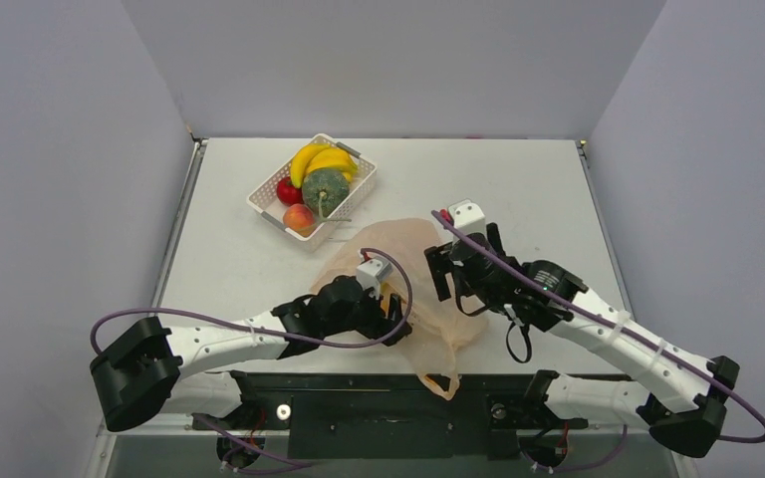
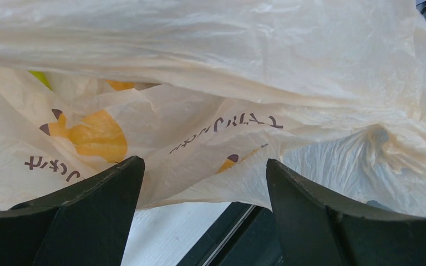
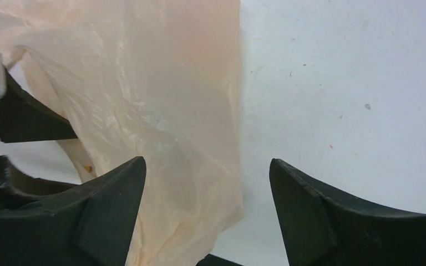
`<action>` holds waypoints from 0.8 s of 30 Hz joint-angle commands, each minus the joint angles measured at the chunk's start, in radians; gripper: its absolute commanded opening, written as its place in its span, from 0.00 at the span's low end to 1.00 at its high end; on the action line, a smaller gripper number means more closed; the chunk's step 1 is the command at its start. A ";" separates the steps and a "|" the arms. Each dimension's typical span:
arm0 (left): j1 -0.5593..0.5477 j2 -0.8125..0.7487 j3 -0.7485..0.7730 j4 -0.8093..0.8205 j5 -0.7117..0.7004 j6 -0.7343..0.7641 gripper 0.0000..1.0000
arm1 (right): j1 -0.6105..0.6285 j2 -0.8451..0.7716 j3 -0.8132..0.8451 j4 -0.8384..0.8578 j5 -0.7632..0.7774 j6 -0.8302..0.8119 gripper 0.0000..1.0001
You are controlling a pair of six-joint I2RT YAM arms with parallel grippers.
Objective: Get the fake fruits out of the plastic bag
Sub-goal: Adjust the plastic bag at the center of the board.
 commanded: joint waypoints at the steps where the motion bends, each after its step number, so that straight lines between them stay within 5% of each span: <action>1: 0.010 -0.012 -0.030 0.126 0.036 -0.031 0.79 | -0.026 0.055 -0.100 0.217 -0.127 -0.152 0.81; 6: 0.013 -0.019 -0.049 0.170 0.048 -0.043 0.79 | 0.034 0.101 -0.207 0.336 -0.141 -0.112 0.85; 10: 0.016 -0.004 -0.046 0.188 0.063 -0.044 0.79 | 0.041 0.118 -0.262 0.400 0.033 -0.048 0.76; 12: 0.016 0.007 -0.048 0.194 0.074 -0.047 0.79 | 0.022 0.125 -0.272 0.418 0.142 -0.009 0.56; 13: 0.017 0.012 -0.055 0.196 0.078 -0.054 0.79 | 0.013 0.126 -0.277 0.437 0.196 0.002 0.33; 15: 0.016 0.018 -0.079 0.216 0.085 -0.077 0.79 | -0.033 0.133 -0.279 0.451 0.277 0.052 0.03; 24: -0.086 0.037 -0.214 0.275 0.127 -0.143 0.71 | -0.249 0.091 -0.350 0.524 0.152 0.094 0.00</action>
